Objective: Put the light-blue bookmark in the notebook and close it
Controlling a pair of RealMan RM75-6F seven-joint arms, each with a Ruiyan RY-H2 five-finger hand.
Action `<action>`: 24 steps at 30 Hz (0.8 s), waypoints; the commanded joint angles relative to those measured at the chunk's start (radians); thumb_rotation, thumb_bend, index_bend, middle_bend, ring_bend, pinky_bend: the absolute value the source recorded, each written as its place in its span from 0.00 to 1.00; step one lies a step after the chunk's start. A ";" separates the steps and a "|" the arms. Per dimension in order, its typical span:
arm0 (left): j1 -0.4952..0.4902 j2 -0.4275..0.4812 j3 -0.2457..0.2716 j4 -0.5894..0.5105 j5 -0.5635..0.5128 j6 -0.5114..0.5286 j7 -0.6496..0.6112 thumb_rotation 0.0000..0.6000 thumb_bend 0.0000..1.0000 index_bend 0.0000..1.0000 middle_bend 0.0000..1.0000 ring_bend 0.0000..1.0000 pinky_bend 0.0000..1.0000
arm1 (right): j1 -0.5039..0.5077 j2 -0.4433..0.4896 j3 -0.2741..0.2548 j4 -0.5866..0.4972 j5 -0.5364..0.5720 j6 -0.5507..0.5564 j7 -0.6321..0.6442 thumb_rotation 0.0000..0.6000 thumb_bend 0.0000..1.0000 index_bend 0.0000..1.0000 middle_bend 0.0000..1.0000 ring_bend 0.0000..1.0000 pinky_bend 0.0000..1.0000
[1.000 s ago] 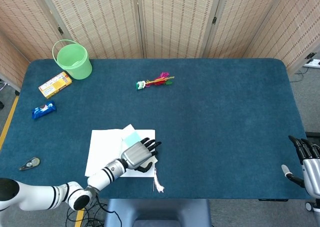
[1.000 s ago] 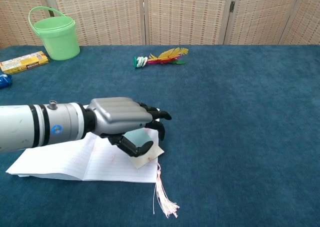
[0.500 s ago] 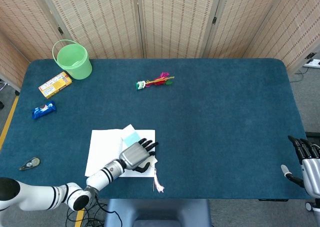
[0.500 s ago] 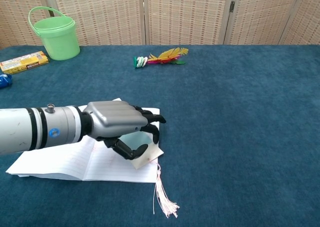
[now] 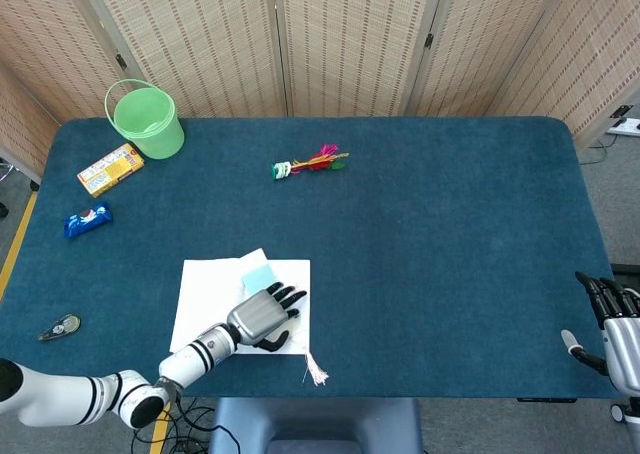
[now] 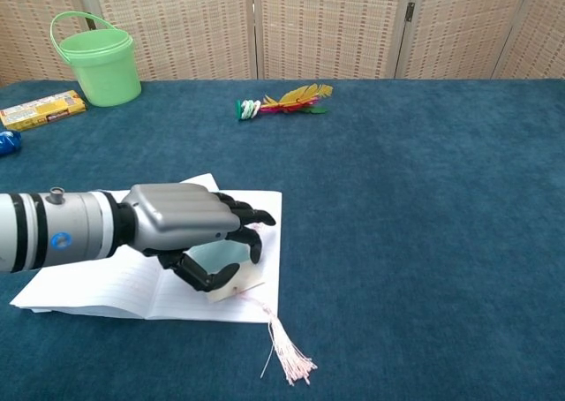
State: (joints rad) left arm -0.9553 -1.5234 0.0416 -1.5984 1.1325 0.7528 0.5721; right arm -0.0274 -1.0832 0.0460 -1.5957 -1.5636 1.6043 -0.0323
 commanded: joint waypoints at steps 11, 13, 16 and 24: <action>0.033 0.069 0.035 -0.047 0.044 0.021 -0.030 0.36 0.62 0.29 0.00 0.00 0.13 | -0.006 0.003 -0.001 -0.002 -0.006 0.013 0.000 1.00 0.19 0.13 0.20 0.15 0.24; 0.039 0.079 0.041 -0.048 0.046 0.020 -0.037 0.37 0.62 0.29 0.00 0.00 0.13 | -0.007 0.004 -0.001 -0.003 -0.009 0.016 0.000 1.00 0.19 0.13 0.20 0.15 0.24; 0.049 0.094 0.047 -0.051 0.050 0.023 -0.047 0.37 0.62 0.29 0.00 0.00 0.13 | -0.009 0.003 -0.002 -0.004 -0.010 0.019 0.000 1.00 0.19 0.13 0.20 0.15 0.24; 0.070 0.132 0.024 -0.073 0.070 0.050 -0.102 0.37 0.62 0.29 0.00 0.00 0.13 | -0.011 0.005 -0.002 -0.004 -0.012 0.024 0.002 1.00 0.19 0.13 0.20 0.15 0.24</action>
State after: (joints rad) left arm -0.8879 -1.3953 0.0715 -1.6686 1.1994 0.8000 0.4764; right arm -0.0388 -1.0786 0.0444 -1.5997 -1.5760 1.6278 -0.0307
